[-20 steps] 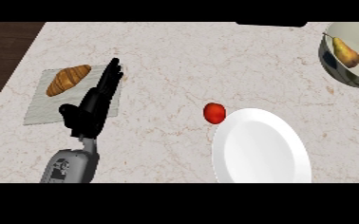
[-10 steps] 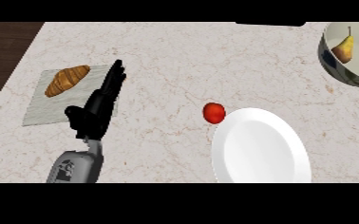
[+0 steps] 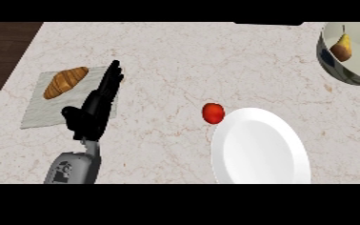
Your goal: Pick the pear from the plate and place it in the bowl
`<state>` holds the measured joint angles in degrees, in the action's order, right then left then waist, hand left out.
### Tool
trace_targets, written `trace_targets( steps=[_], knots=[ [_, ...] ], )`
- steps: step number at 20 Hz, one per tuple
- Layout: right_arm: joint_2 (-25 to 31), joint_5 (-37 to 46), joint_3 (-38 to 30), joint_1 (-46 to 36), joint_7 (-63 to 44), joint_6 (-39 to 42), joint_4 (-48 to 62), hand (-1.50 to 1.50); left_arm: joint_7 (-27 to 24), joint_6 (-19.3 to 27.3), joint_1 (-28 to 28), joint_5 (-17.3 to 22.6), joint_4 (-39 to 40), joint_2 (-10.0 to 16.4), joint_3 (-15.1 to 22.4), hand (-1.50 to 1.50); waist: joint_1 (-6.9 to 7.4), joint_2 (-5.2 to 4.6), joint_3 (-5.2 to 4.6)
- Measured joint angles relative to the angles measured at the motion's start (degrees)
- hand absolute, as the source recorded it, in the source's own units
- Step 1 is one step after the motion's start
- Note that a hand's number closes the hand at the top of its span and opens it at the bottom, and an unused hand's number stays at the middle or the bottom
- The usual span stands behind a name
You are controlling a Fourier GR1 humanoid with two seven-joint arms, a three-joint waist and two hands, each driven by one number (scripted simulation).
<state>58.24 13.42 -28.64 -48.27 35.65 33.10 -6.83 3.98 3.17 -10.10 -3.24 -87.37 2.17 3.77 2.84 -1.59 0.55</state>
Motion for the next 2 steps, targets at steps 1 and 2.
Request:
trace_targets(
  steps=[1, 2],
  knots=[
    [-0.1, -0.1, 0.0, 0.3, -0.2, 0.2, -0.4, -1.50, 0.1, -0.3, -0.2, 0.2, 0.1, 0.1, -0.2, 0.00, -0.01, 0.00, 0.01],
    [0.0, -0.2, 0.0, 0.9, -0.2, 0.5, -0.8, -1.50, 0.2, -0.1, -0.3, 0.1, 0.2, 0.0, -0.1, 0.00, -0.08, 0.00, 0.01]
  ],
)
